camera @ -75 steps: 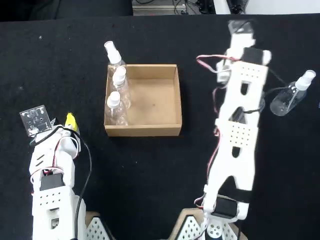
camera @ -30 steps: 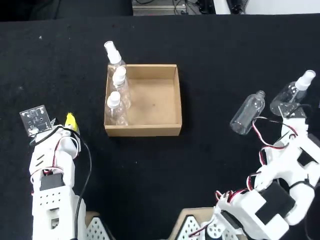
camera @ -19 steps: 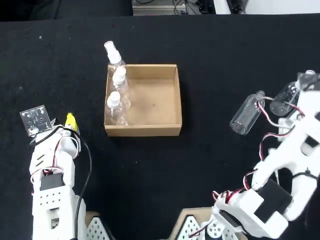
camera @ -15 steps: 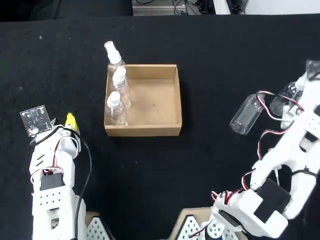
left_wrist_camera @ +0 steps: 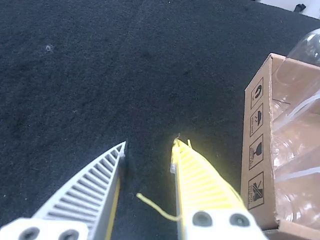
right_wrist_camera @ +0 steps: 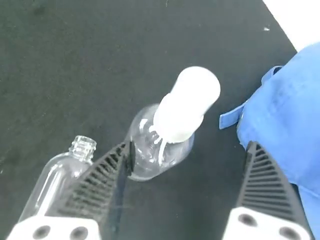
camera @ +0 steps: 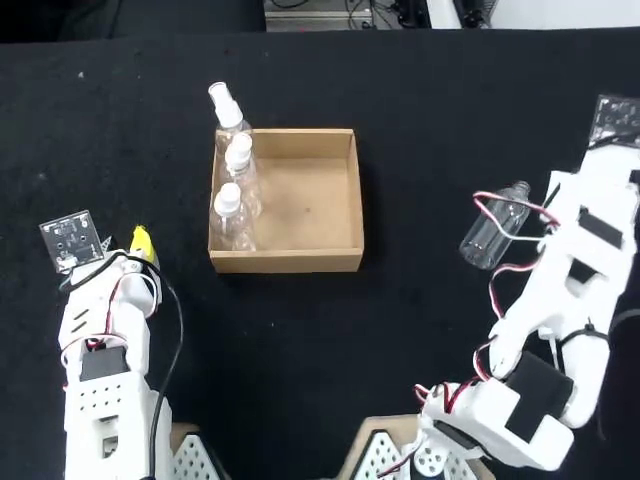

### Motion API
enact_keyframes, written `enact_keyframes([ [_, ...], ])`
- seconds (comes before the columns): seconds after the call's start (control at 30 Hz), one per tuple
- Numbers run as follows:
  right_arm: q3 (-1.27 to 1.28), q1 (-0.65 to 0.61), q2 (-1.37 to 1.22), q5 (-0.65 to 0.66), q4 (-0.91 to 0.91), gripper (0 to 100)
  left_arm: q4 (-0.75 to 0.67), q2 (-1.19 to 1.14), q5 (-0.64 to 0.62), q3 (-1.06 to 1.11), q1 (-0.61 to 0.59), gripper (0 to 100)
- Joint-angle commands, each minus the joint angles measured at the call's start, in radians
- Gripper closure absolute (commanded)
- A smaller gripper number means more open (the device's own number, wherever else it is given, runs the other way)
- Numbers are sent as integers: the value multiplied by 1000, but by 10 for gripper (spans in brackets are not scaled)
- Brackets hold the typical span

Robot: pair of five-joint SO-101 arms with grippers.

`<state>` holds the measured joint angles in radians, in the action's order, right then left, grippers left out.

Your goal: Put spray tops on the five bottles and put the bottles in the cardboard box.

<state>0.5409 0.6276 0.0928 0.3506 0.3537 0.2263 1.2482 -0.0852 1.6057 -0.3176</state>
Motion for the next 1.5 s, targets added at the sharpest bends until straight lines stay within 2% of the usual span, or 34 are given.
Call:
enact_keyframes([
  [0.0,41,-17,64,-9,-129,685,-26,17,11,-12,-7,870],
  [0.17,41,-11,-18,-72,-207,685,-26,17,11,-12,-8,870],
  [0.37,-18,-15,-140,-127,-212,685,-26,17,11,-10,-8,870],
  [0.63,-24,-17,-191,-129,-221,685,-26,17,11,-10,-5,870],
  [0.97,-22,-18,-260,-160,-361,685,-26,17,11,-10,-8,870],
  [1.3,-24,-18,-260,-163,-376,685,-26,17,11,-10,-8,870],
  [1.47,-19,-14,-268,-190,-445,685,-26,17,11,-10,-8,870],
])
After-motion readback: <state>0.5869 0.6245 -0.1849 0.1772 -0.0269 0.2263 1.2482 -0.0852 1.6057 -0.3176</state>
